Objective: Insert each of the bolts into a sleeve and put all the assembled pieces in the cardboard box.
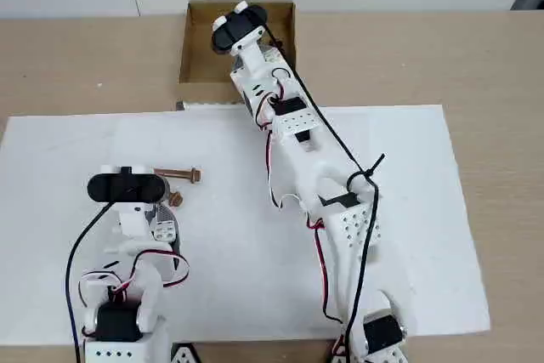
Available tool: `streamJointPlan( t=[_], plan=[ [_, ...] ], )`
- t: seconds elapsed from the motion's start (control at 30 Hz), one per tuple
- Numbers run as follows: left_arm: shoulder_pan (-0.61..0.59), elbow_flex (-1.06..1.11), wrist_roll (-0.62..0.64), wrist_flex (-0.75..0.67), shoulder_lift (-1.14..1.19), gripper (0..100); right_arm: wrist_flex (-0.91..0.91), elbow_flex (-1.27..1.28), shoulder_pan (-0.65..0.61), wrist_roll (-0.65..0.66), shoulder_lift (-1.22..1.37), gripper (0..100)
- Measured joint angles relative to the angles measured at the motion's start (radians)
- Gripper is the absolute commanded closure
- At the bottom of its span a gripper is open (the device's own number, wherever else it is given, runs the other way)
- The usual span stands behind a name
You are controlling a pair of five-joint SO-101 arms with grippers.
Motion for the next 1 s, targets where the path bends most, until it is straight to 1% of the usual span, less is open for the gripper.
streamJointPlan(
  t=[0.23, 0.37, 0.43, 0.8, 1.0],
  plan=[
    [0.000, 0.000, 0.000, 0.000, 0.000, 99, 0.015, -0.043, 0.000, 0.000, 0.000, 86.6],
    [0.000, 0.000, 0.000, 0.000, 0.000, 99, 0.044, -0.064, 0.000, 0.000, -0.008, 94.5],
    [0.000, 0.000, 0.000, 0.000, 0.000, 99, 0.101, -0.064, 0.002, -0.002, -0.031, 99.8],
    [0.000, 0.000, 0.000, 0.000, 0.000, 99, 0.468, -0.064, 0.002, -0.009, -0.261, 99.6],
    [0.000, 0.000, 0.000, 0.000, 0.000, 99, 0.766, -0.064, 0.017, -0.152, -0.394, 99.5]
  ],
)
